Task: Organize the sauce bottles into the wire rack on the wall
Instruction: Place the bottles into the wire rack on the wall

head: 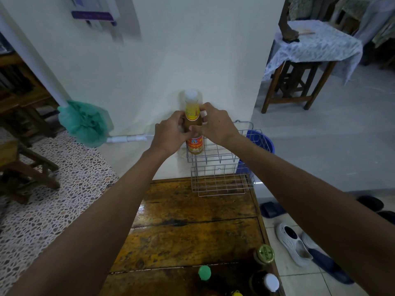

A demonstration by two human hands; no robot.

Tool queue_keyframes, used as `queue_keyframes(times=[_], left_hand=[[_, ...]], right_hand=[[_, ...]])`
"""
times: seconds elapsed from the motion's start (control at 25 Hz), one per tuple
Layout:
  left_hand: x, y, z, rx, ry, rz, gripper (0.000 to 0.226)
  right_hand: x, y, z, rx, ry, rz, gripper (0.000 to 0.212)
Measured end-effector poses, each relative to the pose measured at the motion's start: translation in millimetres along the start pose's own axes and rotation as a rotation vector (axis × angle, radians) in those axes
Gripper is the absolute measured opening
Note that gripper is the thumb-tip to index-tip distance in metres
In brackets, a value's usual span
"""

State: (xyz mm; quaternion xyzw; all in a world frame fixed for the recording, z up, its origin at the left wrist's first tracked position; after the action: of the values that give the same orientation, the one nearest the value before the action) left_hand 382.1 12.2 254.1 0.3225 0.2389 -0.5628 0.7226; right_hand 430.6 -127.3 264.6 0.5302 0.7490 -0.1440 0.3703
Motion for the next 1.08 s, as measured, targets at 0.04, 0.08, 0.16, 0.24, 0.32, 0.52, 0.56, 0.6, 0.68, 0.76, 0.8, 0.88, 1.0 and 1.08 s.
queue_keyframes(times=[0.04, 0.08, 0.16, 0.24, 0.32, 0.52, 0.56, 0.6, 0.68, 0.76, 0.8, 0.88, 1.0, 1.08], left_hand=[[0.6, -1.3, 0.7, 0.000, 0.002, 0.001, 0.069], [1.7, -2.9, 0.5, 0.001, 0.005, 0.007, 0.071], [4.7, -11.6, -3.8, -0.026, 0.012, 0.027, 0.077], [7.7, -34.7, -12.5, -0.091, 0.026, 0.106, 0.084], [15.1, -76.3, -13.4, -0.151, 0.062, 0.196, 0.080], [113.5, -184.9, 23.8, -0.021, -0.029, -0.214, 0.042], [140.9, -203.2, 31.3, -0.004, -0.049, -0.391, 0.042], [163.4, -217.5, 36.7, 0.018, -0.048, -0.530, 0.045], [192.0, -236.5, 49.4, 0.051, -0.048, -0.680, 0.050], [206.4, -246.4, 64.6, 0.071, -0.050, -0.730, 0.050], [211.3, -249.4, 70.7, 0.074, -0.039, -0.739, 0.049], [218.9, -252.5, 77.4, 0.079, 0.017, -0.751, 0.048], [221.8, -253.4, 84.3, 0.124, 0.130, -0.769, 0.045], [221.7, -252.4, 88.2, 0.164, 0.165, -0.780, 0.041]], right_hand=[[-2.1, -2.2, 0.7, 0.012, 0.001, -0.004, 0.065], [-6.7, -6.0, 0.9, 0.024, 0.012, 0.001, 0.067], [-23.0, -20.0, 4.1, 0.057, 0.052, 0.041, 0.068], [-41.4, -47.8, 10.4, 0.069, 0.038, 0.077, 0.067], [-51.2, -88.4, 24.4, 0.065, 0.040, 0.057, 0.065], [-39.5, -217.5, 84.3, 0.082, -0.007, -0.232, 0.039], [-34.3, -240.4, 98.6, 0.094, -0.026, -0.306, 0.036], [-29.4, -259.5, 112.8, 0.098, -0.044, -0.364, 0.034], [-22.9, -288.0, 143.5, 0.116, -0.073, -0.399, 0.033], [-15.2, -307.3, 175.2, 0.164, -0.076, -0.392, 0.036], [-7.9, -314.8, 187.2, 0.194, -0.075, -0.413, 0.039], [14.7, -328.7, 207.3, 0.226, -0.063, -0.497, 0.041], [48.8, -338.6, 217.8, 0.175, -0.029, -0.584, 0.040], [64.3, -340.3, 218.6, 0.143, -0.010, -0.629, 0.042]])
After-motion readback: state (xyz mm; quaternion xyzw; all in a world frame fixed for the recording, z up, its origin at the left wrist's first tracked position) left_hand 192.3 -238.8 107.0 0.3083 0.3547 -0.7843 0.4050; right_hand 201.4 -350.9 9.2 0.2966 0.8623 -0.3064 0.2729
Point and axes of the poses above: each hand's wrist, its own y-axis towards the middle knuckle, its own x-axis out of the palm, z = x × y, the point moved 9 cm from there along y, towards the middle knuckle, and after that the axes turned 1 degree about y, right-handed, at the moved point
